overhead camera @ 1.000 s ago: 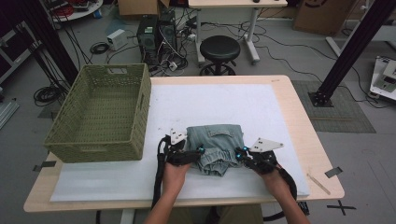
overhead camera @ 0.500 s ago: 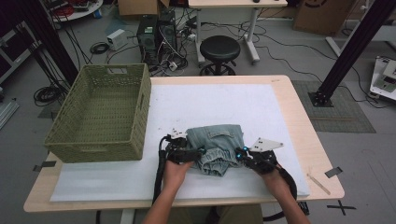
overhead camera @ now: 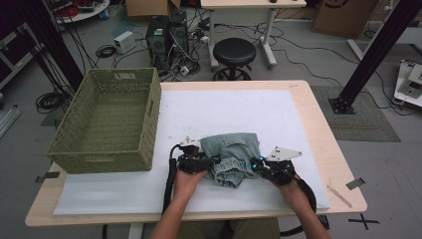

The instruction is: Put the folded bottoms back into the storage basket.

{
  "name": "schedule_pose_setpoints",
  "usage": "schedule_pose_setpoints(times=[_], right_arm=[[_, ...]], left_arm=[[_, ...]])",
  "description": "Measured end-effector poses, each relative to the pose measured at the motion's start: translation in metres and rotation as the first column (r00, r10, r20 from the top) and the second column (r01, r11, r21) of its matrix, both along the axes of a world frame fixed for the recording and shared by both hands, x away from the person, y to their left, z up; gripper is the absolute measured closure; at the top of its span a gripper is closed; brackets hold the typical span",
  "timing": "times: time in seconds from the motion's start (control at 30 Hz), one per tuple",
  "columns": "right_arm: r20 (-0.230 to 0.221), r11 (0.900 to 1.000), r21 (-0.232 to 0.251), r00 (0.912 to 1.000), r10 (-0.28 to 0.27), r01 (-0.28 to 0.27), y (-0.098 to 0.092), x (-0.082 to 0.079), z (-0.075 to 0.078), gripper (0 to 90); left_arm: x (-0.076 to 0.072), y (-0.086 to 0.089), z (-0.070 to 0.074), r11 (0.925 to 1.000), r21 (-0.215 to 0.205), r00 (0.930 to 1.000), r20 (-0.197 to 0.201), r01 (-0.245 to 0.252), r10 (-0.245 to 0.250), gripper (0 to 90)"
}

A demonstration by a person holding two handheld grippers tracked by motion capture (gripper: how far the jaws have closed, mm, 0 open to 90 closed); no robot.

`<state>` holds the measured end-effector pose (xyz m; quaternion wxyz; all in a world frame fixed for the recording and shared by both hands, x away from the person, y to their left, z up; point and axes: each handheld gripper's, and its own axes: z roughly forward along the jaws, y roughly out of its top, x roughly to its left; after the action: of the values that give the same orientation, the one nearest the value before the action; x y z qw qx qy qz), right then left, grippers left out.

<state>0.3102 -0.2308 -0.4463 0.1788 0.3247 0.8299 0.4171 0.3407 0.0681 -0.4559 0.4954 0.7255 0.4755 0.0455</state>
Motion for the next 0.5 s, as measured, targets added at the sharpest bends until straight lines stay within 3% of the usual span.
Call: schedule_pose_setpoints(times=[0.13, 0.27, 0.37, 0.4, 0.5], right_arm=[[-0.003, 1.000, 0.005, 1.0000, -0.001, 0.001, -0.001, 0.000, 0.000, 83.9], [-0.002, 1.000, 0.016, 0.9999, -0.011, 0.011, -0.002, 0.000, 0.000, 79.1], [-0.013, 0.998, 0.057, 0.9992, -0.037, 0.038, -0.007, 0.001, 0.001, 61.4], [-0.013, 0.998, 0.057, 0.9992, -0.037, 0.038, -0.007, 0.001, 0.001, 61.4], [-0.026, 0.990, 0.129, 0.9981, -0.057, 0.059, -0.018, 0.001, 0.005, 48.7]], left_arm=[[-0.002, -0.003, 0.001, 0.9995, 0.005, 0.9986, 0.044, 0.030, -0.031, 67.7], [-0.004, -0.003, 0.003, 0.9988, 0.000, 0.9952, 0.085, 0.048, -0.048, 72.5], [-0.005, -0.002, 0.005, 0.9986, -0.022, 0.9938, 0.101, 0.048, -0.046, 73.4], [-0.006, -0.001, 0.007, 0.9981, -0.038, 0.9923, 0.115, 0.049, -0.045, 73.6], [-0.008, -0.001, 0.010, 0.9963, -0.063, 0.9874, 0.151, 0.059, -0.049, 74.1]])
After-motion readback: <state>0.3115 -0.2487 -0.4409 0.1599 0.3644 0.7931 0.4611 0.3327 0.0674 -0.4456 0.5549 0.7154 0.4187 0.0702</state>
